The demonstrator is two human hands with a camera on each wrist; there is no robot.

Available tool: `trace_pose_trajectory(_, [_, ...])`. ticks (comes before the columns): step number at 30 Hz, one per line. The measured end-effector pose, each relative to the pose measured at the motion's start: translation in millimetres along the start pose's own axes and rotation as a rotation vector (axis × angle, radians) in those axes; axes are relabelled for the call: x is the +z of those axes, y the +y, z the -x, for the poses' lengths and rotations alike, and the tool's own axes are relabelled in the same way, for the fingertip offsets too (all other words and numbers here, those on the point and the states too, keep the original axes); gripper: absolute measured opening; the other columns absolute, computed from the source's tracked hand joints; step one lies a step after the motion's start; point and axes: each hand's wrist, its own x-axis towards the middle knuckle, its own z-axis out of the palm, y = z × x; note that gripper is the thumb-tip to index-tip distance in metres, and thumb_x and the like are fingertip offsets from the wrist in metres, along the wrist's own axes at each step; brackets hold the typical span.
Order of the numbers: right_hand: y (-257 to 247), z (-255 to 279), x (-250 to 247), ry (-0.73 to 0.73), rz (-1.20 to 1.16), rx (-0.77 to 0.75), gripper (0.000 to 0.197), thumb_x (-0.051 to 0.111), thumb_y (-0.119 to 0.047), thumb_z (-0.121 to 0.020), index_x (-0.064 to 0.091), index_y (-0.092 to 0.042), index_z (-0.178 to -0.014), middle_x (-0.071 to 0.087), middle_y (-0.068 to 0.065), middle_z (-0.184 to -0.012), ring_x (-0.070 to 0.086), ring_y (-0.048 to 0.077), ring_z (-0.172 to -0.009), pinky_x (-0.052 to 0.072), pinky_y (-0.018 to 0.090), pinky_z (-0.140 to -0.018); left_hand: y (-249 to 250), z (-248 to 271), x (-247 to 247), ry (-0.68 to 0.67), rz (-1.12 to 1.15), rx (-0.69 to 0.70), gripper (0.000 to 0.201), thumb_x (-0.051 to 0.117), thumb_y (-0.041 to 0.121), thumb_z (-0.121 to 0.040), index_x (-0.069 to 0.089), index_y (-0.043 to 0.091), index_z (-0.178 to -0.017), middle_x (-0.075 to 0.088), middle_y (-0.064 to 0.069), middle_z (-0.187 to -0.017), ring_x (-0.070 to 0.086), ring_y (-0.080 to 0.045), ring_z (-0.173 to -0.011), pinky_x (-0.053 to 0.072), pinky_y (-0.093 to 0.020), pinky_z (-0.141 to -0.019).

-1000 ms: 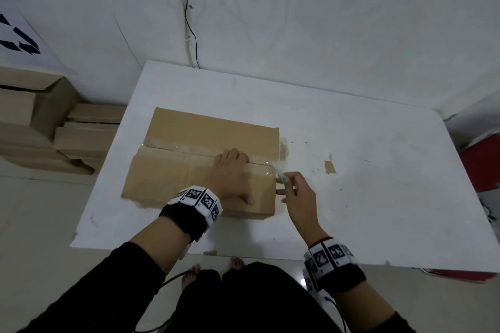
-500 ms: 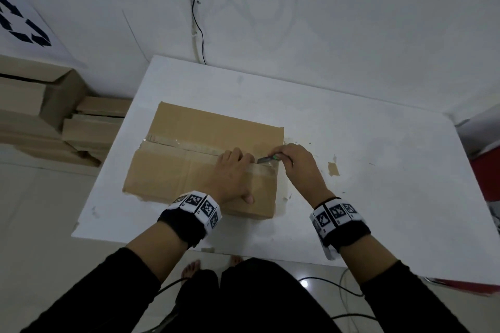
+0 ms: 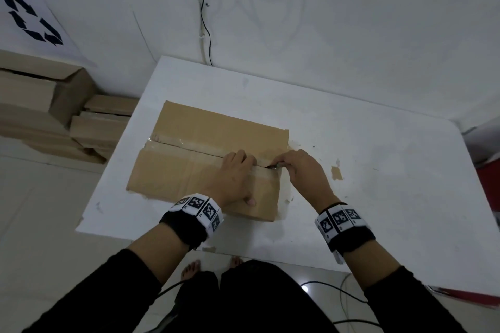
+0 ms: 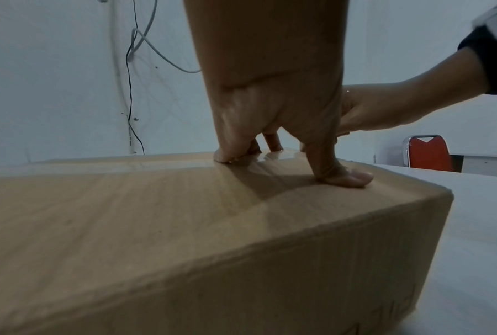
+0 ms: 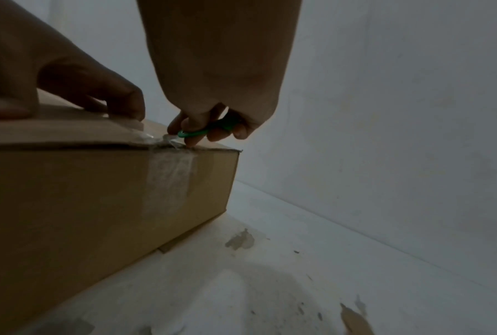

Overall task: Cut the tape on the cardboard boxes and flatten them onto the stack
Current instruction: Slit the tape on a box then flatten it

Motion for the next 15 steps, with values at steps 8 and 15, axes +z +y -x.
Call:
trace_pose_trajectory(8, [23, 15, -6, 0.054, -0.300, 0.224, 0.033, 0.052, 0.005, -0.092, 0.076, -0.017, -0.090, 0.073, -0.008, -0.088, 0.064, 0.005, -0.086, 0.045, 0.011, -0.078, 2, -1, -3, -0.010, 0.029, -0.006, 0.096, 0.090, 0.038, -0.052, 0.041, 0.015, -0.131, 0.037, -0.001, -0.123, 0.032, -0.022, -0.115, 0.025, -0.028, -0.100])
trace_pose_trajectory(15, [21, 32, -3, -0.086, -0.463, 0.358, 0.024, 0.059, 0.000, -0.092, 0.078, -0.013, -0.086, 0.074, -0.007, -0.085, 0.066, -0.004, -0.072, 0.043, 0.004, -0.067, 2, -3, -9, 0.007, 0.030, -0.003, 0.096, 0.090, 0.037, -0.052, 0.040, 0.014, -0.131, 0.036, -0.002, -0.124, 0.031, -0.023, -0.117, 0.026, -0.029, -0.100])
